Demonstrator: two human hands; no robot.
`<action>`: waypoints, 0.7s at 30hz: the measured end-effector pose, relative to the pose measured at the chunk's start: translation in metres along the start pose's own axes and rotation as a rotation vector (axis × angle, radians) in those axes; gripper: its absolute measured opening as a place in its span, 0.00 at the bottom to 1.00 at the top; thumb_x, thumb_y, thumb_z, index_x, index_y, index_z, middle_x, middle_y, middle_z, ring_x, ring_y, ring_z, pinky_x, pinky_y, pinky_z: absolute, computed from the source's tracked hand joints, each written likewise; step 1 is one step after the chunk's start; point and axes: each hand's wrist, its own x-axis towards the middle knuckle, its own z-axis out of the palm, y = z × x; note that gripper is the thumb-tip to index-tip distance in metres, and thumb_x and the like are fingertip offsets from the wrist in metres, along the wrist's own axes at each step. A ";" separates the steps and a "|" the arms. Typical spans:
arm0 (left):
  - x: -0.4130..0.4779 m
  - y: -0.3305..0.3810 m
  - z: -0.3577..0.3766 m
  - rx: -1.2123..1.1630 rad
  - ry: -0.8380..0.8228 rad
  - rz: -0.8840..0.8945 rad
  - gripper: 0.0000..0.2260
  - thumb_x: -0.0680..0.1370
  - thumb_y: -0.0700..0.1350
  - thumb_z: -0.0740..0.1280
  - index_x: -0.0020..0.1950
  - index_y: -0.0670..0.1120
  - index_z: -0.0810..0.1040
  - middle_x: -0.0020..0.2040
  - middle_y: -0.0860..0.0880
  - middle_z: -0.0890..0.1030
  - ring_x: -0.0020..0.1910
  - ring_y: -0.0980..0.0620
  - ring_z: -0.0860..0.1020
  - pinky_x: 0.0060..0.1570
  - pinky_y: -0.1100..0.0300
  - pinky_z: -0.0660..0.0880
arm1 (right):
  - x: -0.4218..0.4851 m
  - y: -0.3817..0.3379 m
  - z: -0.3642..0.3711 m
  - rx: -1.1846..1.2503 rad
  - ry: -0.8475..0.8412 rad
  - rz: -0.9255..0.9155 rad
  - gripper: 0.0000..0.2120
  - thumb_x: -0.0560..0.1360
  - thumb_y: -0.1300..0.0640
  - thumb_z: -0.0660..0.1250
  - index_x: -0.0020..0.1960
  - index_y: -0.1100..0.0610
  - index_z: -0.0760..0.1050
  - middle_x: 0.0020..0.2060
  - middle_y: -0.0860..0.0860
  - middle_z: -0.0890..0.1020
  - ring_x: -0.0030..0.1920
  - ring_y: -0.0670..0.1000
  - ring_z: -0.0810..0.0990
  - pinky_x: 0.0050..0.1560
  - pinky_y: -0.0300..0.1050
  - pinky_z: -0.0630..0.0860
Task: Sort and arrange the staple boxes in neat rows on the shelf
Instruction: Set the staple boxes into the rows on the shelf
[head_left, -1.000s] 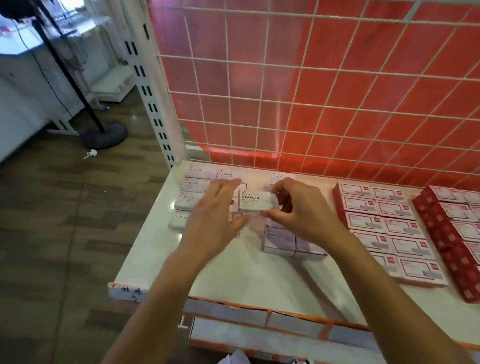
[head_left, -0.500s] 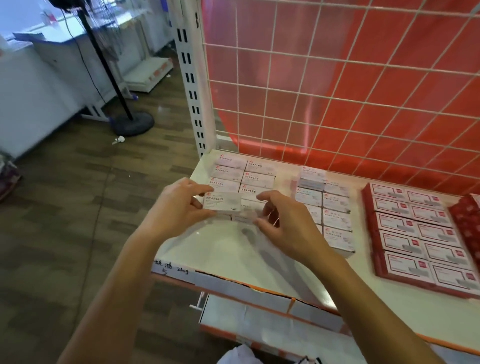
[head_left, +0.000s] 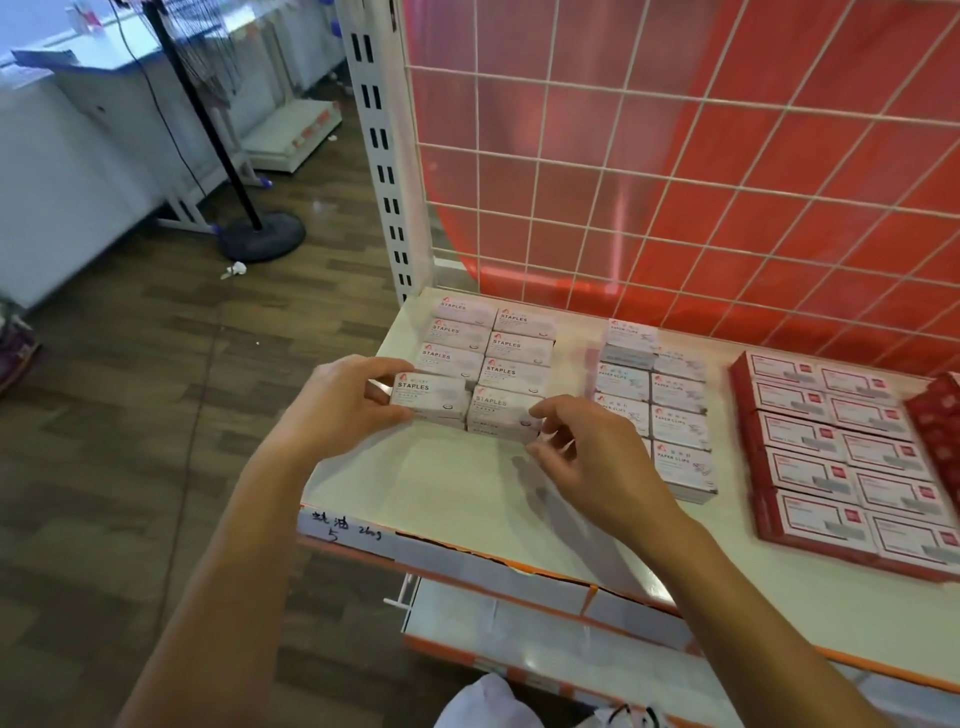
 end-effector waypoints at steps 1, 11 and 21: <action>0.000 -0.001 0.001 -0.017 0.000 -0.011 0.22 0.71 0.44 0.76 0.64 0.51 0.77 0.48 0.57 0.79 0.40 0.68 0.78 0.38 0.79 0.71 | 0.001 -0.001 0.000 -0.021 0.010 0.014 0.15 0.75 0.55 0.67 0.62 0.52 0.73 0.48 0.45 0.76 0.42 0.43 0.74 0.48 0.38 0.75; -0.002 0.008 0.011 -0.096 0.081 -0.077 0.29 0.71 0.43 0.75 0.70 0.50 0.69 0.45 0.57 0.79 0.41 0.64 0.80 0.38 0.78 0.70 | 0.014 -0.010 0.018 -0.161 -0.001 0.131 0.12 0.74 0.55 0.67 0.51 0.54 0.64 0.46 0.52 0.78 0.41 0.53 0.75 0.40 0.47 0.72; -0.006 0.021 0.017 0.103 0.117 -0.080 0.30 0.73 0.44 0.73 0.73 0.52 0.65 0.52 0.48 0.83 0.47 0.51 0.81 0.54 0.53 0.78 | 0.017 -0.014 0.024 -0.177 0.035 0.143 0.11 0.76 0.55 0.64 0.54 0.58 0.65 0.46 0.54 0.77 0.38 0.52 0.69 0.37 0.43 0.65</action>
